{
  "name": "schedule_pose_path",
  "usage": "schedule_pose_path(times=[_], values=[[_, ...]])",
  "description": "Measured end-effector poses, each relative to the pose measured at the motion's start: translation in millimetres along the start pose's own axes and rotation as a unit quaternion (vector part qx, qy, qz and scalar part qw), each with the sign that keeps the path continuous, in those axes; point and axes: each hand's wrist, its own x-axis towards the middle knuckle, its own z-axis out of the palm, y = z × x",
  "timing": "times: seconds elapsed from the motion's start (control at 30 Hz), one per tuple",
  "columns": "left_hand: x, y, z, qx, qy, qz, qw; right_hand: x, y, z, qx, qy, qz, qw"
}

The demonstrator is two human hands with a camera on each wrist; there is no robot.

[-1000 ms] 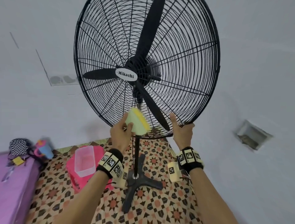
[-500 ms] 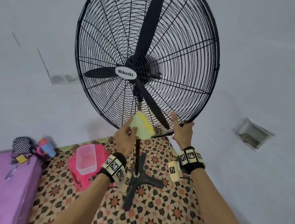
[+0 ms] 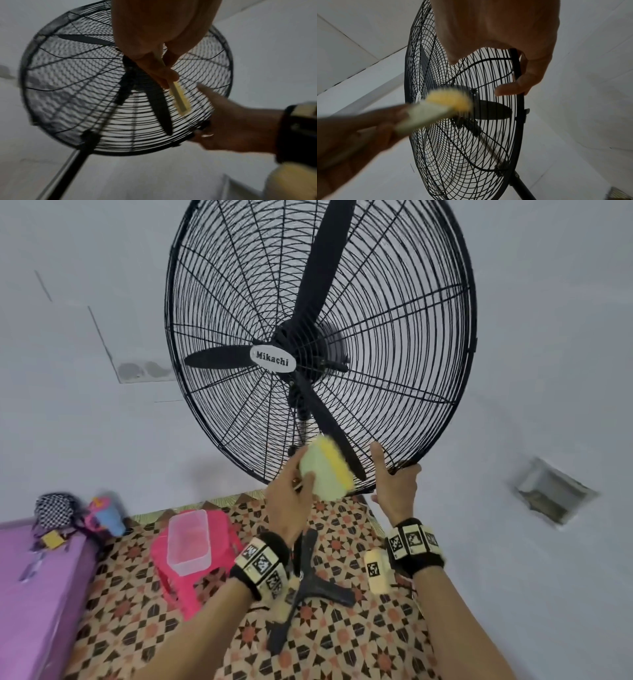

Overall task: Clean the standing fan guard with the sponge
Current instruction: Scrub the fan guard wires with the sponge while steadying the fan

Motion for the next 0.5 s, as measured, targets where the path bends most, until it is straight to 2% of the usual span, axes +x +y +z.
schedule_pose_path(times=[0.13, 0.27, 0.33, 0.4, 0.5], values=[[-0.6, 19.6, 22.7, -0.017, -0.016, 0.041, 0.999, -1.4, -1.7, -8.0, 0.014, 0.005, -0.015, 1.000], [-8.0, -24.8, 0.6, 0.044, 0.005, -0.041, 0.998, -3.8, -6.0, -13.8, 0.020, -0.013, -0.008, 1.000], [-10.7, -35.2, -14.0, 0.051, 0.012, -0.052, 0.997, -5.9, -6.5, -11.9, 0.016, -0.013, -0.011, 1.000], [-12.7, -18.6, -13.3, 0.023, 0.006, -0.035, 0.999, -7.2, -8.7, -11.3, 0.001, -0.023, -0.003, 1.000], [-17.8, 15.5, 16.6, -0.013, -0.021, 0.034, 0.999, -7.0, -11.7, -15.2, -0.005, -0.031, 0.000, 1.000]])
